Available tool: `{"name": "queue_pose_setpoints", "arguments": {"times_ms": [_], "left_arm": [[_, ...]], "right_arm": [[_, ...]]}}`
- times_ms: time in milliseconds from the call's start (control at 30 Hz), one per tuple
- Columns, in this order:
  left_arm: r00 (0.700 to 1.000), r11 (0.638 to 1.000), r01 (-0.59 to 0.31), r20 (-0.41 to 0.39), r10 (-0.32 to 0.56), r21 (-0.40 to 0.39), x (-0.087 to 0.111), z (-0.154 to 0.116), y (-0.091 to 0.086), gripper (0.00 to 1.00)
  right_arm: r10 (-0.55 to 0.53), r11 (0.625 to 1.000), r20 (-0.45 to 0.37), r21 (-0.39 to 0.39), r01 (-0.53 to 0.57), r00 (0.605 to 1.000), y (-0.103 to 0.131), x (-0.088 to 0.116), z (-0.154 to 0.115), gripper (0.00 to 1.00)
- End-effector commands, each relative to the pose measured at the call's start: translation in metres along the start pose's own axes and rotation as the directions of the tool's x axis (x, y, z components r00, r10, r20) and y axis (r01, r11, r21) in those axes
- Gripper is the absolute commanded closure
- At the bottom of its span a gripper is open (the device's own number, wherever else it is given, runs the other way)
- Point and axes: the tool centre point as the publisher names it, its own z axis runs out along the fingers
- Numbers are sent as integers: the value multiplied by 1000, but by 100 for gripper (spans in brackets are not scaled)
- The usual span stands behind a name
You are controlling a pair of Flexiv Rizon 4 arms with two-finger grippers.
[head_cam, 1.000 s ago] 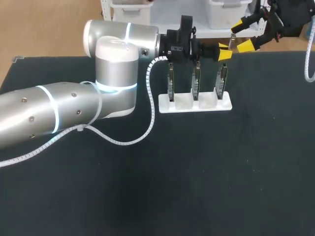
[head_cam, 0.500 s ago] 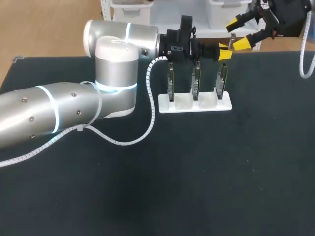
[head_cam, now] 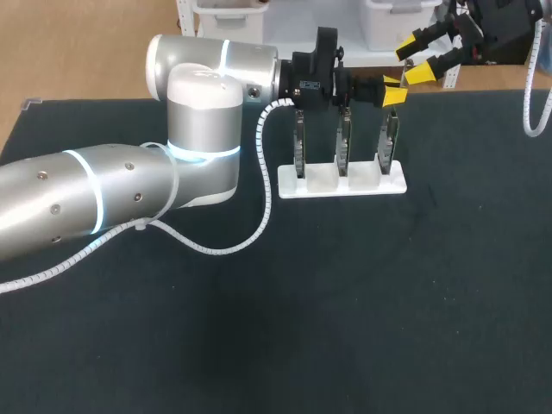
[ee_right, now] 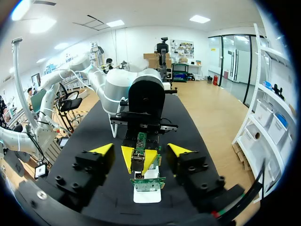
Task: Pick up the optical module with the left hand, and insert it into the network port with the right hand.
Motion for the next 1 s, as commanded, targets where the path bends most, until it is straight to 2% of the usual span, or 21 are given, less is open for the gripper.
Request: {"name": "queue_pose_setpoints", "arguments": {"times_ms": [33, 500, 533, 567, 600, 933, 1000], "left_arm": [[1000, 1000, 0, -1, 0, -4, 0, -1, -2, 100], [1000, 1000, 0, -1, 0, -4, 0, -1, -2, 100], [1000, 1000, 0, -1, 0, -4, 0, -1, -2, 63], [1000, 1000, 0, -1, 0, -4, 0, -1, -2, 39], [1000, 1000, 0, -1, 0, -4, 0, -1, -2, 0], [1000, 1000, 0, -1, 0, -4, 0, -1, -2, 0], [1000, 1000, -30, -7, 30, 4, -3, 1, -3, 0]], "right_arm": [[-1, 1000, -2, 4, 1, 1000, 1, 0, 1, 100], [0, 1000, 0, 2, 0, 1000, 1, 0, 3, 100], [0, 1000, 1, 2, 0, 1000, 1, 0, 3, 100], [0, 1000, 1, 1, 0, 1000, 1, 0, 3, 100], [0, 1000, 2, 0, 0, 1000, 1, 0, 4, 100], [0, 1000, 6, 6, 0, 1000, 0, 0, 4, 100], [-1, 1000, 5, 8, 0, 1000, 0, 0, 3, 100]]}}
